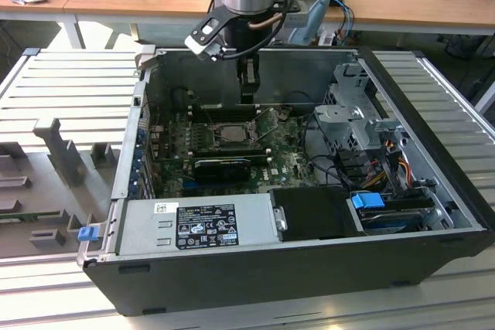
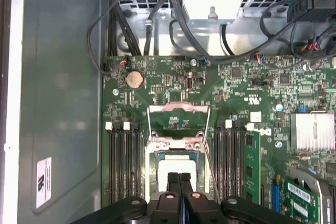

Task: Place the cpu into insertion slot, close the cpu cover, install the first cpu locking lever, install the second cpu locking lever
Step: 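Close the cpu cover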

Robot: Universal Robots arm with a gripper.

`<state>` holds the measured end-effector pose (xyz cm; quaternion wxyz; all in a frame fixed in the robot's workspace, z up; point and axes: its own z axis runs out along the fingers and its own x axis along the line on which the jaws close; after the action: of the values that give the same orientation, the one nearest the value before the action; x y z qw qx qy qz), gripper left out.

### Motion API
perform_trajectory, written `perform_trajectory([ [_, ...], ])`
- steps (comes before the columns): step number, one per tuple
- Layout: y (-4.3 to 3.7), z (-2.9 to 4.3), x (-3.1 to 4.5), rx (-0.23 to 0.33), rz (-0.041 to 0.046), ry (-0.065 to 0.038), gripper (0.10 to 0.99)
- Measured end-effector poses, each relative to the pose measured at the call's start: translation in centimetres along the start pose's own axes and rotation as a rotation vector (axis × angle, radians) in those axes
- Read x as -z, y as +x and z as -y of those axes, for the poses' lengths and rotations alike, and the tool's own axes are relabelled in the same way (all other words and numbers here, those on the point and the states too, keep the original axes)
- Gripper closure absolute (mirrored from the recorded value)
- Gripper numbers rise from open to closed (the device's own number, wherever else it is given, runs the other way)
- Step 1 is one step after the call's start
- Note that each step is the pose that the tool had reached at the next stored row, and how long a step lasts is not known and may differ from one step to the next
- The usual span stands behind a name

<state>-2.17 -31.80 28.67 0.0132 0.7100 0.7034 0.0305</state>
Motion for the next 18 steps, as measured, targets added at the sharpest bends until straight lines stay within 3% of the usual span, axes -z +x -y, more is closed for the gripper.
perform_trajectory([
  [18, 0.03, -1.65, -0.1, 0.006, -0.0003, 0.0, 0.98],
])
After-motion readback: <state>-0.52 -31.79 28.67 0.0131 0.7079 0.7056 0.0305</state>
